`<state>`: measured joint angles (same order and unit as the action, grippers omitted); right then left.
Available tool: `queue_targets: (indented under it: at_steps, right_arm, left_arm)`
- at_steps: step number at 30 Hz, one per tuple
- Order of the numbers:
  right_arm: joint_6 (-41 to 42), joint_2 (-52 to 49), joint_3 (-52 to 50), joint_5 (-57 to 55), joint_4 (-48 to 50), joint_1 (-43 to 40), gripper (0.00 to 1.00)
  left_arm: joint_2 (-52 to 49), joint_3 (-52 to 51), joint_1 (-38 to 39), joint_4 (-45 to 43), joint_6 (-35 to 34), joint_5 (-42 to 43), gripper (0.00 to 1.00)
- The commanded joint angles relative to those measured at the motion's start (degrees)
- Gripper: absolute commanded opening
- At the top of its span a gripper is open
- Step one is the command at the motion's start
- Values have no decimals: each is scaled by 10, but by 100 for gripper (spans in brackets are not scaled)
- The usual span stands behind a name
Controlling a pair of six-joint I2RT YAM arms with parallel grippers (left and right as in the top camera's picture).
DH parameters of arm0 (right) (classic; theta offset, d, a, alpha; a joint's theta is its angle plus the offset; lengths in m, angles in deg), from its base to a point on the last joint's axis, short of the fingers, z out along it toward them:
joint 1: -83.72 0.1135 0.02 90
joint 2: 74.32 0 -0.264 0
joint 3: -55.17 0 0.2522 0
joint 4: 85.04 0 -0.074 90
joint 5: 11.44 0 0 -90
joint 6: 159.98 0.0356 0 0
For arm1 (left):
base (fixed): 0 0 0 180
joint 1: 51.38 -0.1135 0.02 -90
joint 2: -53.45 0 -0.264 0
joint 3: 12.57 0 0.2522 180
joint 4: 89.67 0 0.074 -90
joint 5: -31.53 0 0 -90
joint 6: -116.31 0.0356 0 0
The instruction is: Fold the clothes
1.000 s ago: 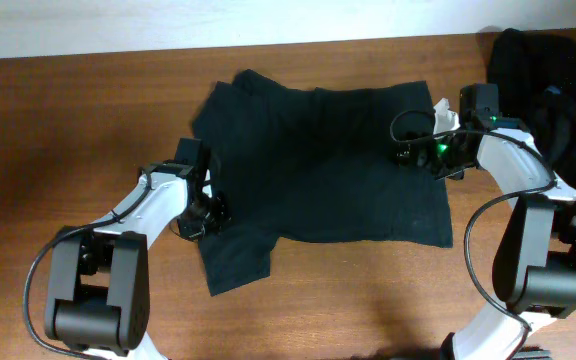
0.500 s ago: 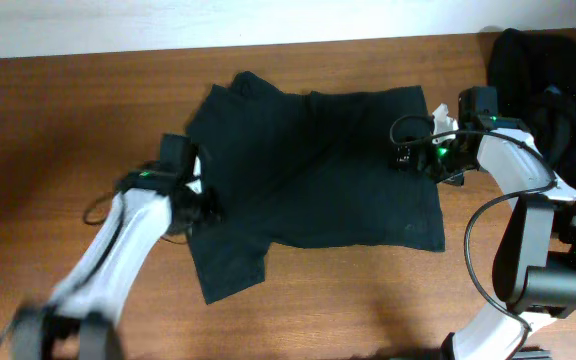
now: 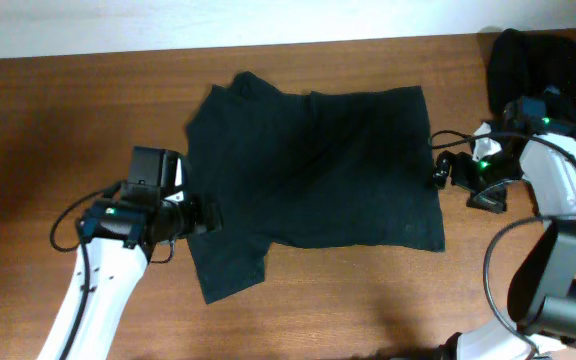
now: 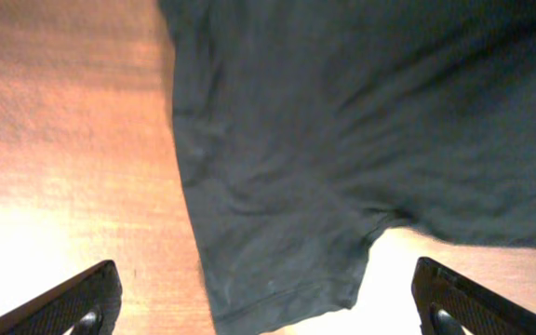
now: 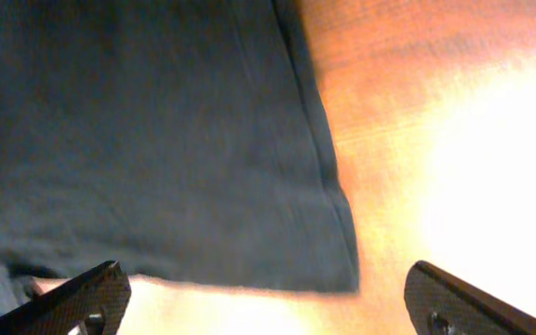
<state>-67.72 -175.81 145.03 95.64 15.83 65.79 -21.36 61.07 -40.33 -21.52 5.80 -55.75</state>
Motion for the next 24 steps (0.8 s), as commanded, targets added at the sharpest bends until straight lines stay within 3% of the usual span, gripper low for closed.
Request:
queue_targets:
  at_steps: [1, 12, 24]
  right_arm:
    - [-6, 9, -8, -50, -15, 12, 98]
    - [35, 9, -163, -43, 65, 22, 94]
    - [26, 9, -180, -47, 72, 40, 89]
  left_arm:
    - [-18, -19, -3, -4, 11, -5, 99]
    - [-115, -64, -3, -64, 14, 64, 99]
    - [-205, -66, -3, -105, 35, 115, 99]
